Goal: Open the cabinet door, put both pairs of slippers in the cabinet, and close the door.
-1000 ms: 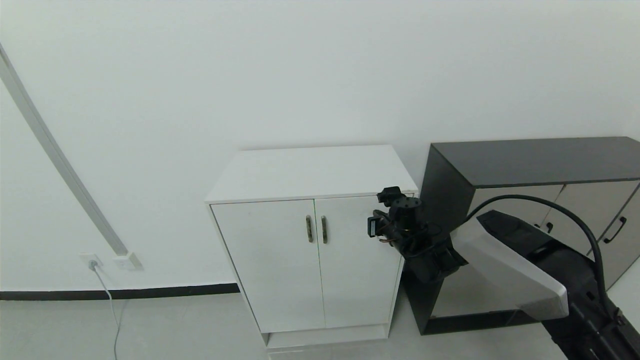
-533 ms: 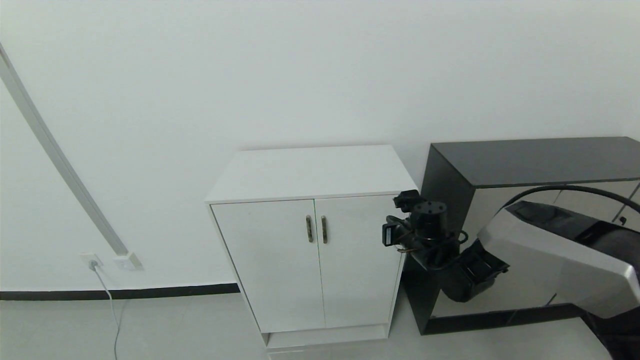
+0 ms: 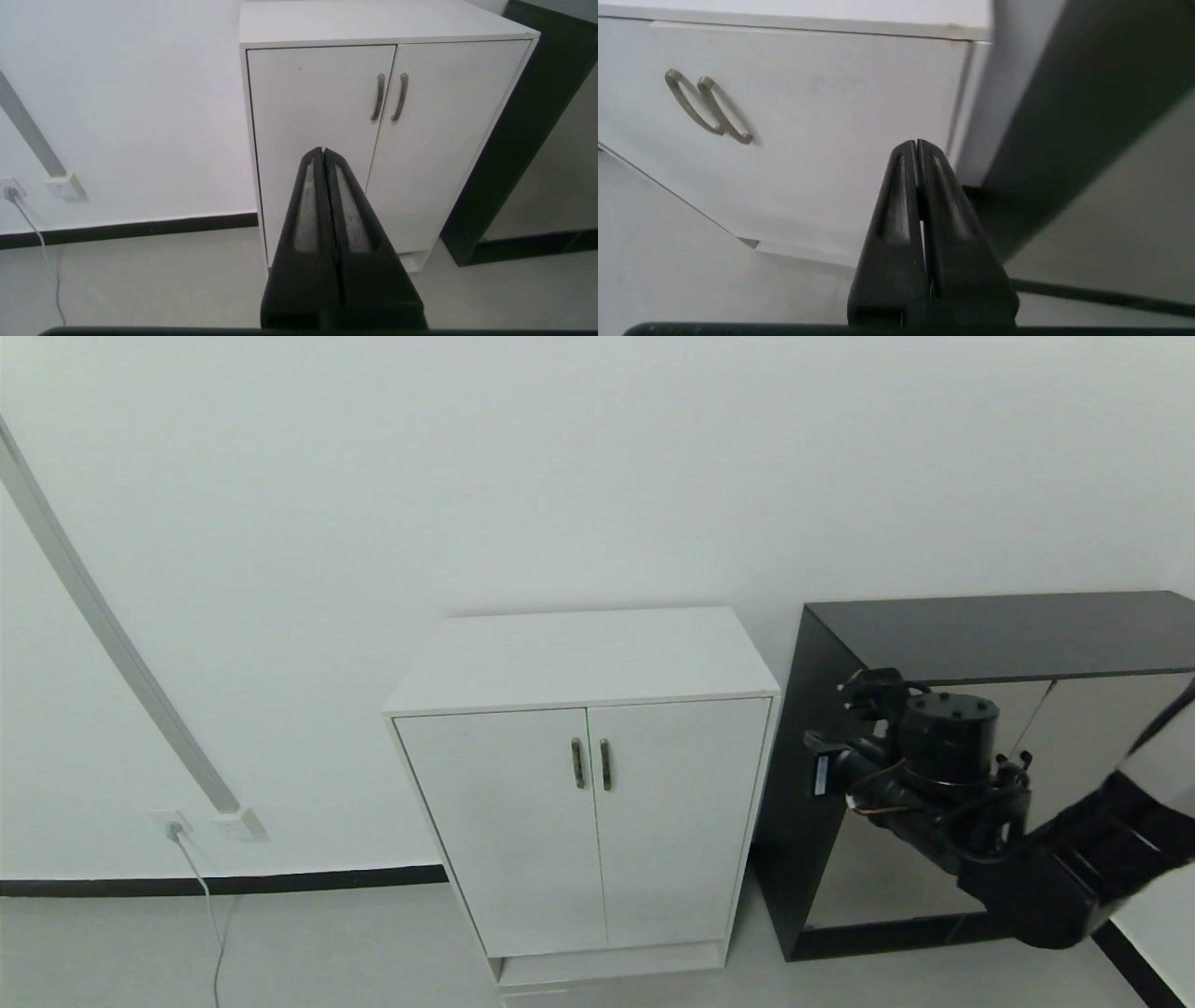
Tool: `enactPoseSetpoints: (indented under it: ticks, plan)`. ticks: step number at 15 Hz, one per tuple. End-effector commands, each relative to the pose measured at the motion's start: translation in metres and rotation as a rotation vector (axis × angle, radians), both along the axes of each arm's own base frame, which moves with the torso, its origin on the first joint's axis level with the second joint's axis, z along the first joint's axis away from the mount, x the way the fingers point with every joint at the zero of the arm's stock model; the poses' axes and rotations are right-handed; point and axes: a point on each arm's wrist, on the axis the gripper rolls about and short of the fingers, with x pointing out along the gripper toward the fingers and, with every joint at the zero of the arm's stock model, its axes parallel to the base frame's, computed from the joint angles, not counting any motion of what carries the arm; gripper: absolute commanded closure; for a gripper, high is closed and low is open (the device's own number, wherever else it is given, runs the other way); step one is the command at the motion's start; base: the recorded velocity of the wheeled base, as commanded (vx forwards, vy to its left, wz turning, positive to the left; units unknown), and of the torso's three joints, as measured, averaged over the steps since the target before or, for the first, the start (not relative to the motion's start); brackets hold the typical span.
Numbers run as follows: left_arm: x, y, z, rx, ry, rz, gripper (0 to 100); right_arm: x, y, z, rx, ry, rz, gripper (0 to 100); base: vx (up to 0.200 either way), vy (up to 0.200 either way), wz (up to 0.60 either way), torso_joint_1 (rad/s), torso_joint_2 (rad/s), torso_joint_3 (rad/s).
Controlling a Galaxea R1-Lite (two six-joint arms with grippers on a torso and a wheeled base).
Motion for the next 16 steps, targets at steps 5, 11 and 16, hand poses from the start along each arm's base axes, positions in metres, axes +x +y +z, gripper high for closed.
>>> enactPoseSetpoints:
  ticks: [5,11,16]
  plan:
    - [0.000,0.000,0.000,-0.001,0.001,0.000,100,-0.081,-0.098,0.034,0.013,-0.037,-0.229,100,0.000,0.000,0.00,0.000,0.00,0.000]
    - [0.000,0.000,0.000,-0.001,0.001,0.000,100,-0.142,-0.165,0.040,-0.003,-0.073,-0.513,100,0.000,0.000,0.00,0.000,0.00,0.000]
    - [0.000,0.000,0.000,-0.001,0.001,0.000,100,-0.200,-0.165,0.044,-0.007,-0.073,-0.475,100,0.000,0.000,0.00,0.000,0.00,0.000]
